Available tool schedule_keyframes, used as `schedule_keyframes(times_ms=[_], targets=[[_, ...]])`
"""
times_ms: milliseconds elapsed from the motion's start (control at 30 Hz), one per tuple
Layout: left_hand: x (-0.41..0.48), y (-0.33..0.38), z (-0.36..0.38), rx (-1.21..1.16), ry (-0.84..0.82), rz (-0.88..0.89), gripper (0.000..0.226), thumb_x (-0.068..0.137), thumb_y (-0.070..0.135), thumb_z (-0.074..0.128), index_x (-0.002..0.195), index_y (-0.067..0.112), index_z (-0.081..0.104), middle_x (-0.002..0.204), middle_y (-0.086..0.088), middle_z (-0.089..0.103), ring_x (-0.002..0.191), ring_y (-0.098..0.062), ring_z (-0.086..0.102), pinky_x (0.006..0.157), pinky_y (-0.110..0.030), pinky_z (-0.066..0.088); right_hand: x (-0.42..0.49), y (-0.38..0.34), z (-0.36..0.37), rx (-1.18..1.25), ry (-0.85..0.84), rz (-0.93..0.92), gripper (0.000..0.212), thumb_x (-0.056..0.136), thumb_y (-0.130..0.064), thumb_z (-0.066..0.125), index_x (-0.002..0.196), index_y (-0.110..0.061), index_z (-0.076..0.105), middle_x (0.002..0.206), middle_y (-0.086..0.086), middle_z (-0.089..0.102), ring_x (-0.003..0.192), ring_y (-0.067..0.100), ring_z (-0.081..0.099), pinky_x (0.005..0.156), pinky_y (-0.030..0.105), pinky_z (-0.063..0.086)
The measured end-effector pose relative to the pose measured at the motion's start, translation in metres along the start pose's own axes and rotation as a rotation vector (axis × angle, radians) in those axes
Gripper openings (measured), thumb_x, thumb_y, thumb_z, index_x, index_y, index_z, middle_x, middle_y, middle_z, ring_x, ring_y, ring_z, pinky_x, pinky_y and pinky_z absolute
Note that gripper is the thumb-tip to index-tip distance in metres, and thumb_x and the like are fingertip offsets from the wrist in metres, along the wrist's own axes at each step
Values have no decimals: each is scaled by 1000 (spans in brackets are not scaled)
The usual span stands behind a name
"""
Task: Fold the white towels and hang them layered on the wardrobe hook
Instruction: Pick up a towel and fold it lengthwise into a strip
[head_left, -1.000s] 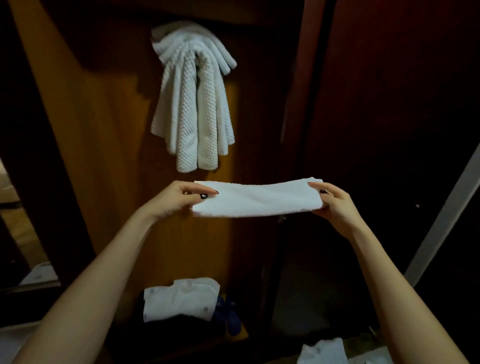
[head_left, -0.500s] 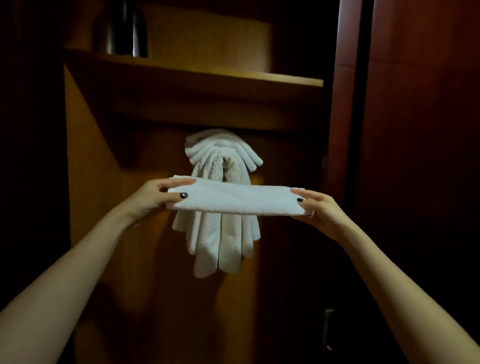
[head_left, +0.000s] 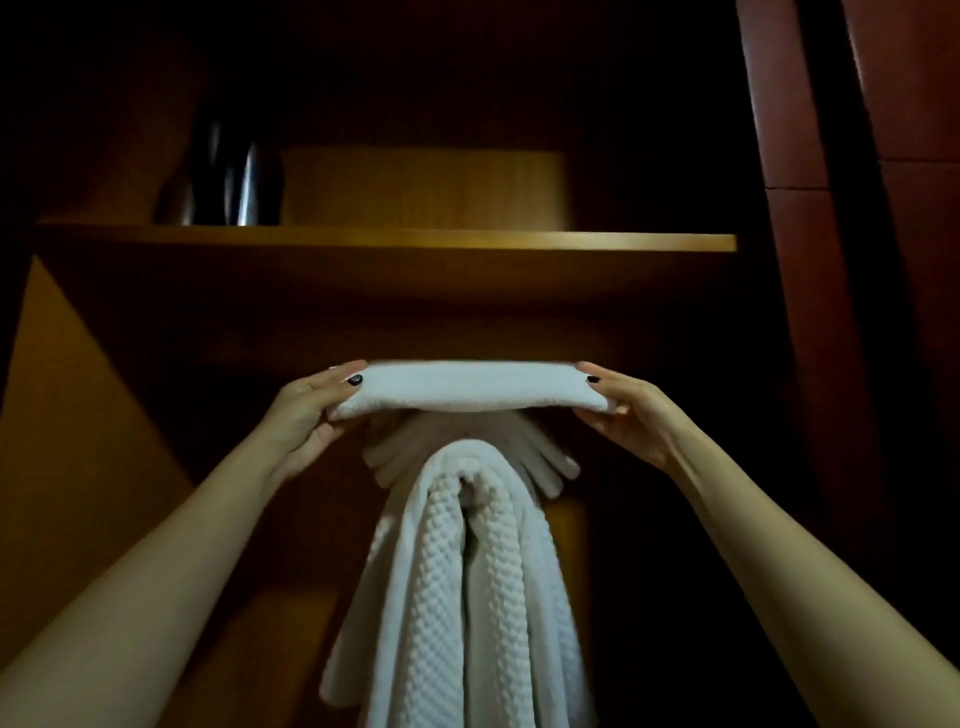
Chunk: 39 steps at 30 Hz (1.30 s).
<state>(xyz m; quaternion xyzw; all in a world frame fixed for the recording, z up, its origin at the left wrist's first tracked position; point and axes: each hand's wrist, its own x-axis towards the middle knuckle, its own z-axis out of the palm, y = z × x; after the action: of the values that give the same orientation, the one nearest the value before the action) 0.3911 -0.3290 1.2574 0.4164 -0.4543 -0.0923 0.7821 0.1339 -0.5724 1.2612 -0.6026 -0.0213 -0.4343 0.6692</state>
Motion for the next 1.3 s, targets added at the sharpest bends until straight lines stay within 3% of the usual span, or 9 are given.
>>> schedule_keyframes(times_ms=[100,200,367,467,667,900,1000,1167,1300], targets=[[28,-7,9,-37,2,11,11,95,1,54,98,0,65,93,-15,72,81,-17,73,66,-24,59,40,6,-8,86,21,-20,18,92,8,48,92,9,66,93,19,69,86,23,70,70,28,58],[48,-13,15,38,26,1,9,90,-1,61,96,1,67,88,-8,76,80,-12,73,61,-18,56,67,13,-17,160,27,-4,23,93,7,47,107,2,65,107,16,70,96,22,70,74,30,58],[67,-31,12,123,21,-34,33,86,-4,63,115,12,67,107,1,72,99,-11,68,79,-24,54,87,35,-25,196,22,-2,26,96,5,46,107,-5,67,108,13,71,95,20,71,70,27,60],[69,-39,3,144,8,-16,33,87,-4,60,112,17,68,98,9,75,93,-5,70,70,-18,55,84,45,-26,236,23,-27,24,94,7,48,105,-2,67,98,12,75,90,19,74,69,26,60],[56,-69,-7,222,5,-122,22,88,15,68,106,3,68,101,-14,74,95,-23,72,68,-24,58,65,80,-26,106,157,198,18,91,13,47,87,10,64,81,21,67,65,24,70,50,25,56],[75,-51,4,90,173,-149,16,84,-5,66,97,4,69,92,-6,76,83,-12,73,63,-19,55,89,61,-19,329,158,95,25,100,4,41,121,2,56,110,18,63,100,25,62,80,31,58],[71,-60,10,-3,196,-215,13,84,-9,64,97,-6,66,98,-18,72,87,-21,72,69,-27,56,86,74,-18,307,160,181,21,101,2,40,109,7,59,103,21,65,93,26,64,68,30,61],[51,-70,1,325,118,-174,30,89,26,71,96,-3,68,91,-16,74,86,-23,73,78,-30,56,61,105,-26,137,187,134,14,94,0,56,89,7,67,80,18,68,64,19,69,56,26,58],[44,-59,2,941,106,-23,48,94,46,57,63,10,60,58,2,61,60,-15,56,52,-23,39,51,106,-23,-41,166,71,27,97,-16,59,90,9,65,76,14,66,70,21,65,66,30,53]])
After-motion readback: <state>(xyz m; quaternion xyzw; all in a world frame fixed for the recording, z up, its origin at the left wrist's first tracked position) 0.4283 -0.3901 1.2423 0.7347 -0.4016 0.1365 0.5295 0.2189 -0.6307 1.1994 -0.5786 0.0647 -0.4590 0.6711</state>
